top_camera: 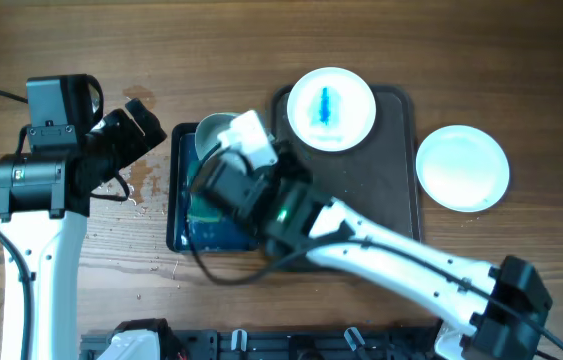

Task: Clean dirty plates on tray and stack at the side
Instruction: 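Lift the plate with the right gripper and tilt it over the basin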

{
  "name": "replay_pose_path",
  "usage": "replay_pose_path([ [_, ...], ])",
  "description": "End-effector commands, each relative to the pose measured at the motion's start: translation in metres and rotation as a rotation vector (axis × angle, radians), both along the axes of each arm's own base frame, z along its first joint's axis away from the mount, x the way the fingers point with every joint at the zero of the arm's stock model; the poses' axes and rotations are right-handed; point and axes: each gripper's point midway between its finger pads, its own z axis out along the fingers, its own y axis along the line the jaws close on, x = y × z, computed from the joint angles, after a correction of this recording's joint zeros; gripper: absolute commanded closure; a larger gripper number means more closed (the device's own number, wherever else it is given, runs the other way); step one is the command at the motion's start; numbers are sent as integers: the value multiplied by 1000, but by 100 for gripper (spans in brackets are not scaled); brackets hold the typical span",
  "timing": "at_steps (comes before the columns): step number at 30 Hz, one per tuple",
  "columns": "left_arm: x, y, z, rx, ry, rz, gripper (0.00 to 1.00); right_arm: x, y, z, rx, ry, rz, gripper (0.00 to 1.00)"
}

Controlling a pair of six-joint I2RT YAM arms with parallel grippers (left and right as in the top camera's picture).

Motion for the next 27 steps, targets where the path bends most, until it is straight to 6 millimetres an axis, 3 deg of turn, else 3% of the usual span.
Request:
replay_pose_path([
  [1, 1, 2, 6, 3, -17, 7, 0, -11, -7, 57, -126, -249, -52, 96],
  [6, 1, 2, 6, 3, -17, 7, 0, -38, 5, 79, -199, -367, -30, 96],
  [10, 1, 2, 6, 3, -17, 7, 0, -48, 11, 83, -201, -392, -15, 96],
  [27, 1, 2, 6, 3, -17, 7, 0, -49, 12, 83, -199, -392, -11, 96],
])
